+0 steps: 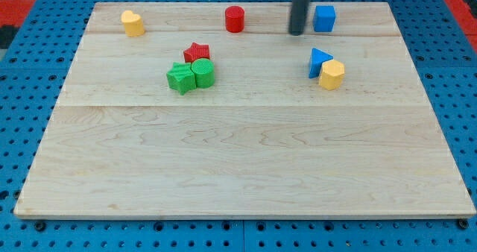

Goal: Slightly push green blocks down

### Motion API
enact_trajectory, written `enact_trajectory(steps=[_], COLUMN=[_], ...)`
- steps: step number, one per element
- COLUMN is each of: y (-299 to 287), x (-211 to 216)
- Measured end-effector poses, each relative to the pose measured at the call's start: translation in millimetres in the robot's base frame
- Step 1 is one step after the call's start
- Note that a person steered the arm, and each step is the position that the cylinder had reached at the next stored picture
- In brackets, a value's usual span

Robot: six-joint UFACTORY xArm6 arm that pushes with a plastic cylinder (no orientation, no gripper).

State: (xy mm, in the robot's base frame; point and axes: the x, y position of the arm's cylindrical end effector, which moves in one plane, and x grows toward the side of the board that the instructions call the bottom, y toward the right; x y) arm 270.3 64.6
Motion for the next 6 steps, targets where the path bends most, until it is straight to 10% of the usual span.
enact_trajectory(steps=[4, 6], y=[-101.3, -91.5], x=[100.3, 49.1])
